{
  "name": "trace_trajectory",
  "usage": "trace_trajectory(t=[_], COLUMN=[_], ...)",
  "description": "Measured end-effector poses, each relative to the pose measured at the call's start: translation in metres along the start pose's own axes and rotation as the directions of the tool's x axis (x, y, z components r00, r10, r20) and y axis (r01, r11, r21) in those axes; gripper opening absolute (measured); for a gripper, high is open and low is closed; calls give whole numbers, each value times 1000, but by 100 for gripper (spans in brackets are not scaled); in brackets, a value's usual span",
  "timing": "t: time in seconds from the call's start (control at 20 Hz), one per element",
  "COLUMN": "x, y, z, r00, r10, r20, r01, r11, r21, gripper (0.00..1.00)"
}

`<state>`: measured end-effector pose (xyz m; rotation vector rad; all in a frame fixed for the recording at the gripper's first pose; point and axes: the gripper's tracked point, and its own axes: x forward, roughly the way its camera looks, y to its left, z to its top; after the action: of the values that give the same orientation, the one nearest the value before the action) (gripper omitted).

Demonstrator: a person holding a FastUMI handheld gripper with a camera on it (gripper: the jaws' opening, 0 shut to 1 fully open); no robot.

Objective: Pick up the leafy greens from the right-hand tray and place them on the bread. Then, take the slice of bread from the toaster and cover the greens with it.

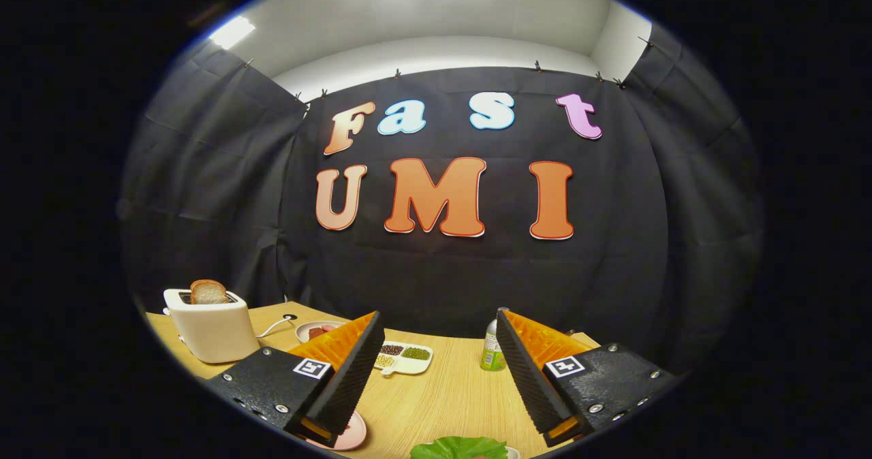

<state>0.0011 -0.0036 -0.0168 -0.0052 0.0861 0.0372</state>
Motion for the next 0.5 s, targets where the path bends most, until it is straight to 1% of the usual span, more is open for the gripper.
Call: trace_trajectory(t=[0.1, 0.25, 0.4, 0.5], x=[-2, -4, -4, -6], y=[-3, -7, -23, -27], z=[-9, -25, -41, -52], r00=[999, 993, 980, 967], r10=[-1, 2, -43, -55], r20=[-45, -122, -196, -248], r01=[0, -3, 38, 45], r11=[1000, 1000, 999, 998], r21=[-17, -11, -29, -47], gripper=[99, 99, 98, 98])
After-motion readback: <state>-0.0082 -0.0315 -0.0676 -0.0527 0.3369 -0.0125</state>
